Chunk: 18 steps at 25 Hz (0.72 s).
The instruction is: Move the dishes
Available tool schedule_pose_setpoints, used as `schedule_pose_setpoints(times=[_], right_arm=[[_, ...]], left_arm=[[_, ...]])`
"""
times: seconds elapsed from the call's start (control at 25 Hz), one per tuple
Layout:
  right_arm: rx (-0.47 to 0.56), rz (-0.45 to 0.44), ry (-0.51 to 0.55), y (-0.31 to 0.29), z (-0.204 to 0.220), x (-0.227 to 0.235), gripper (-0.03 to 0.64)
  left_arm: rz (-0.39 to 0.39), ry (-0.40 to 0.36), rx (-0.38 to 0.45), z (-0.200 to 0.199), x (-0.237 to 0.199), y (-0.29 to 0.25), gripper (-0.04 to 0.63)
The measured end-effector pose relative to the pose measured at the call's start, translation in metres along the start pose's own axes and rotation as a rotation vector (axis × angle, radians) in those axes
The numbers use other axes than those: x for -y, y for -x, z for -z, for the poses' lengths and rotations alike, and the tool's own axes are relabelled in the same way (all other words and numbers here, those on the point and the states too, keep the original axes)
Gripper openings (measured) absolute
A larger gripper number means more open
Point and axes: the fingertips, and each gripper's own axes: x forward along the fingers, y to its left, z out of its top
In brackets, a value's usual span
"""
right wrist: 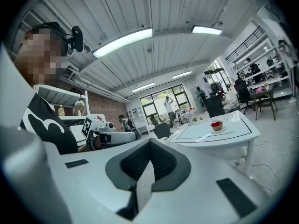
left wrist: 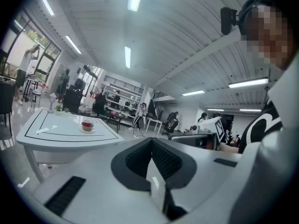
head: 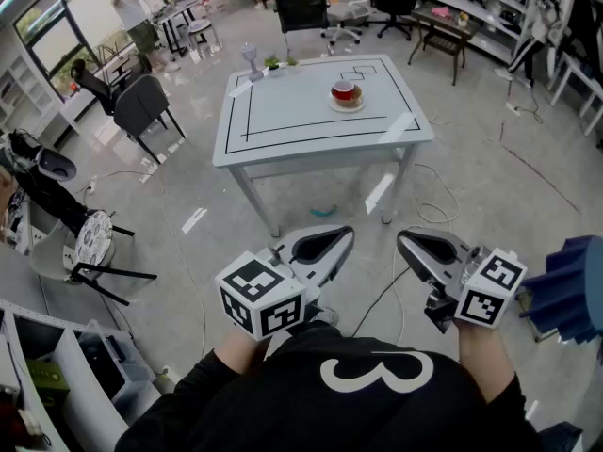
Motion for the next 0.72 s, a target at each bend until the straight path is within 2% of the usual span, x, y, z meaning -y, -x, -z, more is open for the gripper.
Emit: schedule_pose_setpoints(times=[0.2, 0.4, 0.56, 0.72], right_arm=[[0.007, 0.006, 0.022, 0.004, -0.005, 0.005, 0.006], [0.015, 0.023, -0.023, 0.009, -0.003, 0.012, 0.007], [0.022, 0.052, 0.037, 0.017, -0.005, 0.017, 0.006], [0.044, 0.063, 0.046, 0.033, -0.007, 0.020, 0.008]], left_arm=[[0.007, -0.008, -0.005, -0.001, 0.003, -0.006, 0.002], [-0.018, 0.001, -0.013, 0.003, 0.007, -0.006, 0.002], [-0.045, 0.010, -0.012, 0.006, 0.009, -0.007, 0.002], [-0.066, 0.001, -0.014, 0.010, 0.020, -0.013, 0.002]])
